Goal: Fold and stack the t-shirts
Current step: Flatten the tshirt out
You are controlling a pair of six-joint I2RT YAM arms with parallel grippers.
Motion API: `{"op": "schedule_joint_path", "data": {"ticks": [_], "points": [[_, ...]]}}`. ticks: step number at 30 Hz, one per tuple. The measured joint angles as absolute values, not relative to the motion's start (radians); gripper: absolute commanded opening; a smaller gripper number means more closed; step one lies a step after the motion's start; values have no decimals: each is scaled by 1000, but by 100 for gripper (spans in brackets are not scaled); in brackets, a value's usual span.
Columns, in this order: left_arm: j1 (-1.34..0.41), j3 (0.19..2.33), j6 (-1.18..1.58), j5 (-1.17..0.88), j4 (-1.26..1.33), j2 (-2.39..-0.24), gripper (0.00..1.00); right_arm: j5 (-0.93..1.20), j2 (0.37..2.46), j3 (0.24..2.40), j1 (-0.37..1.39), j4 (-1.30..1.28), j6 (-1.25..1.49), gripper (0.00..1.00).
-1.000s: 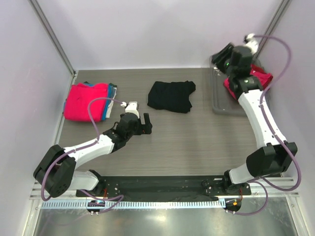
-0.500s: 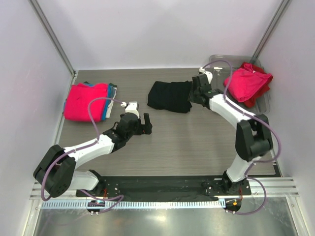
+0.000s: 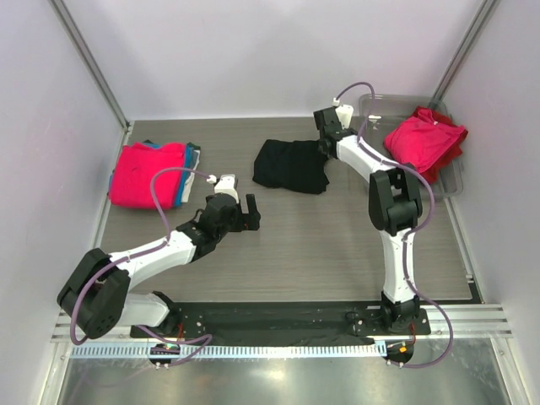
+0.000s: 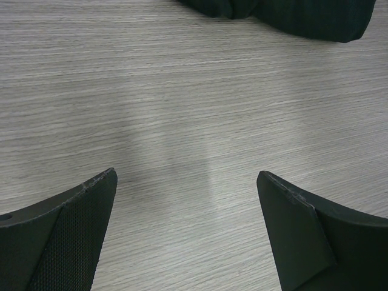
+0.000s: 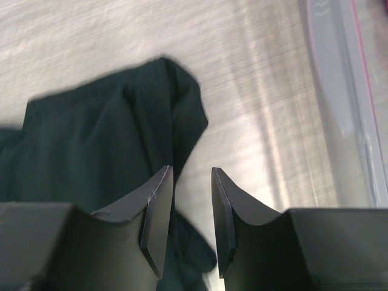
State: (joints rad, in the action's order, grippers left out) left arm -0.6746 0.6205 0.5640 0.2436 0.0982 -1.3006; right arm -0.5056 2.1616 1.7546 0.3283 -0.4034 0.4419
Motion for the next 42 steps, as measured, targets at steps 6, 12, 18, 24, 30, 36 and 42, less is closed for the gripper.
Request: {"op": "schedule_joint_path", "data": {"ticks": [6, 12, 18, 24, 30, 36, 42], "points": [[-675, 620, 564, 244, 99, -1301, 98, -515, 2305, 1923, 287, -448, 445, 48], [-675, 620, 560, 252, 98, -1301, 98, -422, 2409, 2001, 232, -474, 469, 45], [-675, 620, 555, 260, 98, -1301, 98, -329, 2434, 2040, 207, -479, 488, 14], [-675, 620, 545, 262, 98, -1301, 98, -242, 2431, 2031, 213, -466, 503, 1], [-675, 621, 544, 266, 95, -1300, 97, -192, 2240, 1812, 230, -437, 493, 1], [-675, 621, 545, 266, 96, -1297, 98, -247, 1911, 1781, 324, -507, 432, 1], [-675, 621, 546, 266, 95, -1296, 98, -235, 1612, 1920, 464, -555, 379, 1]]}}
